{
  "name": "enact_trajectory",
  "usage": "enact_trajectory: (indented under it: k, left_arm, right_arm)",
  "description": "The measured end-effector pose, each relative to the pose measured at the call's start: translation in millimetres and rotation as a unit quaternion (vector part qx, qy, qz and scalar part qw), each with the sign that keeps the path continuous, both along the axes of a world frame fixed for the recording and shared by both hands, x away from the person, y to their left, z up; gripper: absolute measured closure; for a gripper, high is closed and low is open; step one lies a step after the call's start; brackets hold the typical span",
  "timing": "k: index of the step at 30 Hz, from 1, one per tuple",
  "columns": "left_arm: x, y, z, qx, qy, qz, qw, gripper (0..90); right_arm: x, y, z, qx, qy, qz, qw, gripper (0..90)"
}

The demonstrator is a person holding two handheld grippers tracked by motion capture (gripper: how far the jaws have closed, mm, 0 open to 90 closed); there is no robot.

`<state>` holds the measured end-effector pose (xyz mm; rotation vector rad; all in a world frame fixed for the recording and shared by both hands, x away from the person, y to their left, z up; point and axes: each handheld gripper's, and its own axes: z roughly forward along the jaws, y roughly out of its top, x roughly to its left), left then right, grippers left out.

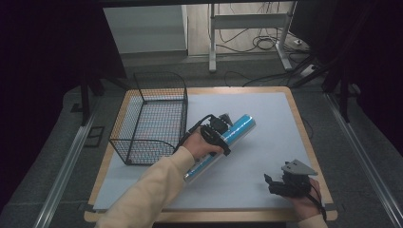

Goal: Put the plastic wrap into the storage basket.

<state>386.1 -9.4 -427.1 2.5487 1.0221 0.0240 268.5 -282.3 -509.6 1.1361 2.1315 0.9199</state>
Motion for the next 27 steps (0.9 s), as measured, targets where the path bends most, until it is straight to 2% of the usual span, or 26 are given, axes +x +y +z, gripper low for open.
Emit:
enact_trajectory:
  k: [9,12,19,27]
  left_arm:
    - [1.1,-0.8,20.7,-0.01,-0.013,0.001,0.9999,31.5]
    - [1.7,-0.8,25.0,-0.007,-0.018,0.0,0.9998,31.5]
    - [4.6,0.7,32.7,-0.014,-0.015,0.003,0.9998,31.5]
    - [9.3,1.1,44.7,-0.011,-0.026,0.002,0.9996,31.5]
  right_arm:
    - [0.0,-0.1,0.8,0.0,-0.002,0.002,1.0,12.1]
    - [0.1,-0.6,1.0,0.001,-0.003,0.001,1.0,12.2]
    - [0.9,0.0,0.3,0.001,-0.002,0.001,1.0,12.3]
    - [0.8,0.0,0.8,0.0,-0.003,0.002,1.0,12.3]
